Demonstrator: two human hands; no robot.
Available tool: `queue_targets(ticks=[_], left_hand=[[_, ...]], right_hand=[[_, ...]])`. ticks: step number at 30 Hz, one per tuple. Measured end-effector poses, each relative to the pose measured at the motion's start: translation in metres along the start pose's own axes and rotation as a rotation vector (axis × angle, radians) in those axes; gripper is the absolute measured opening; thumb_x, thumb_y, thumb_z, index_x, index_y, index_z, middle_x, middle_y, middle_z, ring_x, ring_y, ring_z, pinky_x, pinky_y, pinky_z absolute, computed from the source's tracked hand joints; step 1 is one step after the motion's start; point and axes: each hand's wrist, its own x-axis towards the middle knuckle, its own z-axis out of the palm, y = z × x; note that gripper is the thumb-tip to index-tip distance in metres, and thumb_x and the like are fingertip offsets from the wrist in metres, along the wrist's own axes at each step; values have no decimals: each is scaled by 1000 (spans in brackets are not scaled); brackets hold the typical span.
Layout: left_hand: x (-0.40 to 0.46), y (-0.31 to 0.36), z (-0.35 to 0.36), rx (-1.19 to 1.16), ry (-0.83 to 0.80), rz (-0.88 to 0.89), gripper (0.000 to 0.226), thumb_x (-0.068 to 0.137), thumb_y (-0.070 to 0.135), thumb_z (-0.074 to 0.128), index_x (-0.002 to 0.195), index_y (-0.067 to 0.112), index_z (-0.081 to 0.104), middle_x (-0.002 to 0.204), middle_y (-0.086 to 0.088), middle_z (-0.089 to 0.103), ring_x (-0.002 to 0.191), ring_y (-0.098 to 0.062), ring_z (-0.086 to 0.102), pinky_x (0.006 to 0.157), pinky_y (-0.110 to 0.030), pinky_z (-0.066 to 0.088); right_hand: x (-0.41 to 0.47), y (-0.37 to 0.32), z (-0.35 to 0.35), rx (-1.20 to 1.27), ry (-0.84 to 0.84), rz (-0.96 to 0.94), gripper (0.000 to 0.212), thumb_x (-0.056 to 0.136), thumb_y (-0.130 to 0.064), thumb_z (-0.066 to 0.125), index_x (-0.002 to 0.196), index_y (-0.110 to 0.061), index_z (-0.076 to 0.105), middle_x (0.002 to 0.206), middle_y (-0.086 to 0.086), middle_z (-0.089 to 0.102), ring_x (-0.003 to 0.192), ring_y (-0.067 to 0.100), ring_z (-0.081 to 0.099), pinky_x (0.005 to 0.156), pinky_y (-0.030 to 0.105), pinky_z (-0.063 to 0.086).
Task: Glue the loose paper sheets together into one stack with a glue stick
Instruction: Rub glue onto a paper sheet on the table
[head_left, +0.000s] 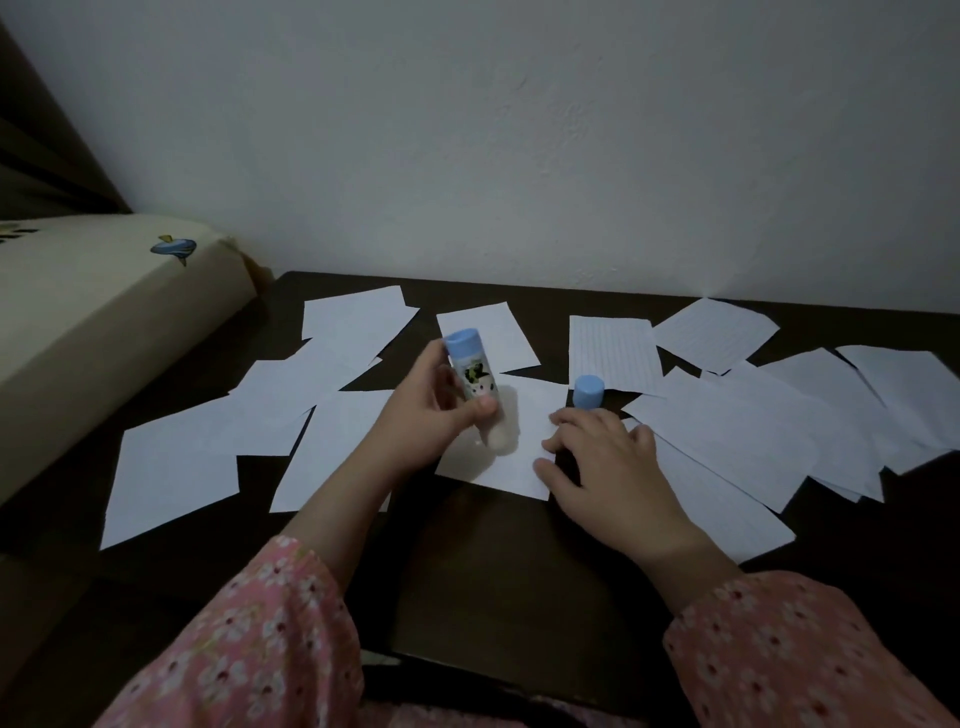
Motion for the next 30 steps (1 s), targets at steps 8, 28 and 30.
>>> queue_targets(ticks=[8,28,30], left_hand=[[-17,3,14,215,-159,175,56,83,25,72,127,36,40,113,9,60,93,-11,60,84,-32,53],[-25,0,20,258,-229,166,62,86,18,69,134,41,36,124,13,53,105,-12,55,86,-17,44],[-24,-1,18,253,-236,155,63,86,18,68,136,39,36,128,12,52,109,-13,54,89,-20,44]], right_hand=[[-4,13,-5,26,-150,-59,45,91,-53,49,133,-36,43,154,-18,22,144,8,10,115,44,14],[-5,5,1,135,-113,5,31,88,-38,58,115,-34,44,148,-16,30,142,9,17,115,47,14],[-6,5,0,139,-111,8,28,88,-38,59,110,-36,41,147,-16,30,142,9,17,115,47,14]])
